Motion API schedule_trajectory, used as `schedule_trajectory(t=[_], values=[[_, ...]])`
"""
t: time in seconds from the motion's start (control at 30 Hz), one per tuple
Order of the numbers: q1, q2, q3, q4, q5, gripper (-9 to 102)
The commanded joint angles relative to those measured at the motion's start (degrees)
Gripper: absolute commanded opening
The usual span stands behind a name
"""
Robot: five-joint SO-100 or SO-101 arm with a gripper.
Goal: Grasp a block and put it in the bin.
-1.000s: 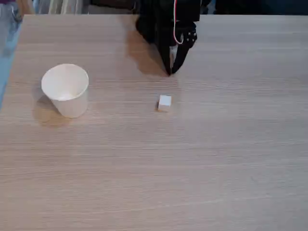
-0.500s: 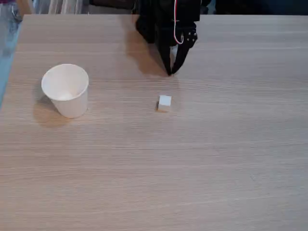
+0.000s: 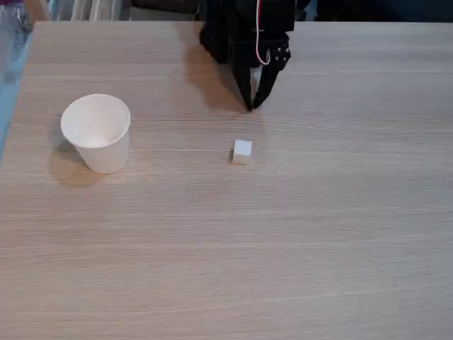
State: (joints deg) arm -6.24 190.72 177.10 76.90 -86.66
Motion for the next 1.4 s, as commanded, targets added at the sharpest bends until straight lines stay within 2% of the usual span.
schedule_trajectory(t=[0.0,0.63,0.97,1.2,1.37], values=[[-0.3,0.2,0.9,-0.4,0.5,0],[-0.9,0.2,0.6,-0.3,0.3,0],[-0.4,-0.3,-4.4,1.4,-0.2,0],[-0.7,-8.9,-12.1,3.1,1.6,0],[-0.4,-20.5,-21.2,1.1,3.2,0]])
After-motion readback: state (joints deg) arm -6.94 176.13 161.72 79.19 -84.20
